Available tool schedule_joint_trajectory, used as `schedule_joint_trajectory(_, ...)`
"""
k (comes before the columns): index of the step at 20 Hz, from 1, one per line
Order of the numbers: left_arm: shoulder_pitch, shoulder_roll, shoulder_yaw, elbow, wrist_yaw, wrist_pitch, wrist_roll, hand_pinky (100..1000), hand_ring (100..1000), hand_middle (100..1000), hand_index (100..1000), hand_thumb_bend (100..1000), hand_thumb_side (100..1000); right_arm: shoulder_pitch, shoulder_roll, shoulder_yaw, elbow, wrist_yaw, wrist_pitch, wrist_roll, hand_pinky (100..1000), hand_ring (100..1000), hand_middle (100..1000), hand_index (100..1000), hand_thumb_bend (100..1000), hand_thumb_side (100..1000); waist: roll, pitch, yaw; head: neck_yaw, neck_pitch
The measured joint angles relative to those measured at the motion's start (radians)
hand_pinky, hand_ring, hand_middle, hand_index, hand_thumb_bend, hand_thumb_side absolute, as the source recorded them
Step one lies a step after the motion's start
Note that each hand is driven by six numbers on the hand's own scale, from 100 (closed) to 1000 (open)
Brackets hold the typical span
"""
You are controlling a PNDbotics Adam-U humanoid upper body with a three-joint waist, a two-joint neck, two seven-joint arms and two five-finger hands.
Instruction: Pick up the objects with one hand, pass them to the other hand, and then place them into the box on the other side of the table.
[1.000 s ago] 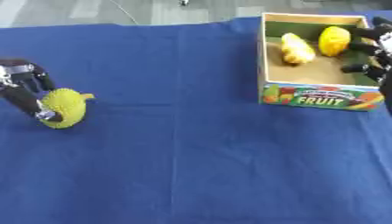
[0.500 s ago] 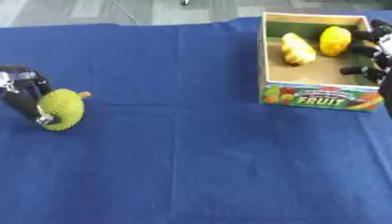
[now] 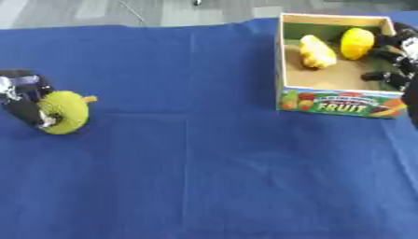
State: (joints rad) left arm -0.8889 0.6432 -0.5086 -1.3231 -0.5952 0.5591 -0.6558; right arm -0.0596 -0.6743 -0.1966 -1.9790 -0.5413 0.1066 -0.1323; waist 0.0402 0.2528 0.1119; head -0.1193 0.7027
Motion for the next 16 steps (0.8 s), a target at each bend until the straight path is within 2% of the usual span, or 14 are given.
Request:
schedule_joint_trajectory(4,0.010,0.021,0.027,-0.066,-0.003,0.024,0.024,671,624,539,439,292,100,0.007,0.000,0.000,0.000,0.000,0.000,0.000,622,861,850,959,100,643,0.000,0.000,0.001,-0.003,0.000)
schedule_joint_trajectory(5,0.012,0.027,0.036,-0.087,-0.005,0.030,0.030,666,619,533,439,244,100,0.007,0.000,0.000,0.000,0.000,0.000,0.000,622,861,851,959,100,645,0.000,0.000,0.002,-0.004,0.000)
schedule_joint_trajectory(6,0.016,0.033,0.047,-0.111,-0.008,0.037,0.037,662,614,529,437,293,100,0.007,0.000,0.000,0.000,0.000,0.000,0.000,622,861,851,960,100,641,0.000,0.000,0.003,-0.005,0.000)
schedule_joint_trajectory(12,0.034,0.055,0.123,-0.279,-0.033,0.077,0.077,639,583,493,413,292,100,0.007,0.000,0.000,0.000,-0.001,-0.002,0.000,623,861,851,960,100,632,0.000,-0.004,0.006,-0.015,0.002)
schedule_joint_trajectory(16,0.038,0.064,0.149,-0.350,-0.052,0.095,0.095,616,560,469,398,300,100,0.007,0.000,0.000,0.000,-0.002,-0.007,0.002,623,862,852,961,100,632,0.000,-0.006,0.006,-0.016,0.007)
